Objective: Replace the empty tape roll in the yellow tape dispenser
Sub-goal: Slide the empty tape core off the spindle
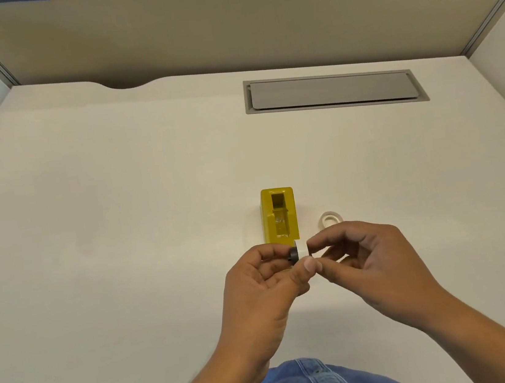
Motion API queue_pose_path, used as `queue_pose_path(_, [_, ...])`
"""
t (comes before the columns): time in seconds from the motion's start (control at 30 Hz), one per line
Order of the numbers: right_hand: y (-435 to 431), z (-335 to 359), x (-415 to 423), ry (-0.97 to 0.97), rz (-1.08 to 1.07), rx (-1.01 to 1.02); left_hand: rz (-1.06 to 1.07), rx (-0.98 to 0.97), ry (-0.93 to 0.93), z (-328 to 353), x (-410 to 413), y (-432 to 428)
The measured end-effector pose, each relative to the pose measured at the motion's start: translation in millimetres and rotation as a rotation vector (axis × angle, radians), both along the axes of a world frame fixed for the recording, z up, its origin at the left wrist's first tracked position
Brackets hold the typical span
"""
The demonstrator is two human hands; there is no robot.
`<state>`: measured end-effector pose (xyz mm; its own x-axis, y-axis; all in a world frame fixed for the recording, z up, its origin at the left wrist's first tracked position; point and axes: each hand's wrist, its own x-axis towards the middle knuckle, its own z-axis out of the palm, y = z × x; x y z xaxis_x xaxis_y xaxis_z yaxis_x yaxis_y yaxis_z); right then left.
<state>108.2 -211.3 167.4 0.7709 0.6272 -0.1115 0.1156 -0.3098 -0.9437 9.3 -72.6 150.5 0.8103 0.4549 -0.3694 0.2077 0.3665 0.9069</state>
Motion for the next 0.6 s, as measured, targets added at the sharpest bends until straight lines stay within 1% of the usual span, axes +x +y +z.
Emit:
queue_pose_path(0.13, [0.9, 0.5, -0.4, -0.015, -0.015, 0.011, 0.006, 0.01, 0.005, 1.8, -0.2, -0.2])
queue_pose_path(0.3, [-0.7, -0.4, -2.3, -0.015, 0.033, -0.002, 0.008, 0.002, 0.002, 1.5, -2.3, 0.7])
queue_pose_path(0.43, [2.4, 0.4, -3.2, -0.104, 0.075, -0.05, 0.002, -0.001, 0.004, 1.9, -3.2, -0.2])
queue_pose_path(0.5, [3.3, 0.6, -3.3, -0.125, 0.068, -0.035, 0.003, -0.008, 0.003, 2.2, -3.2, 0.1])
queue_pose_path(0.6, [1.7, -0.8, -3.1, -0.091, 0.042, 0.005, 0.002, -0.022, -0.003, 2.4, -3.4, 0.8])
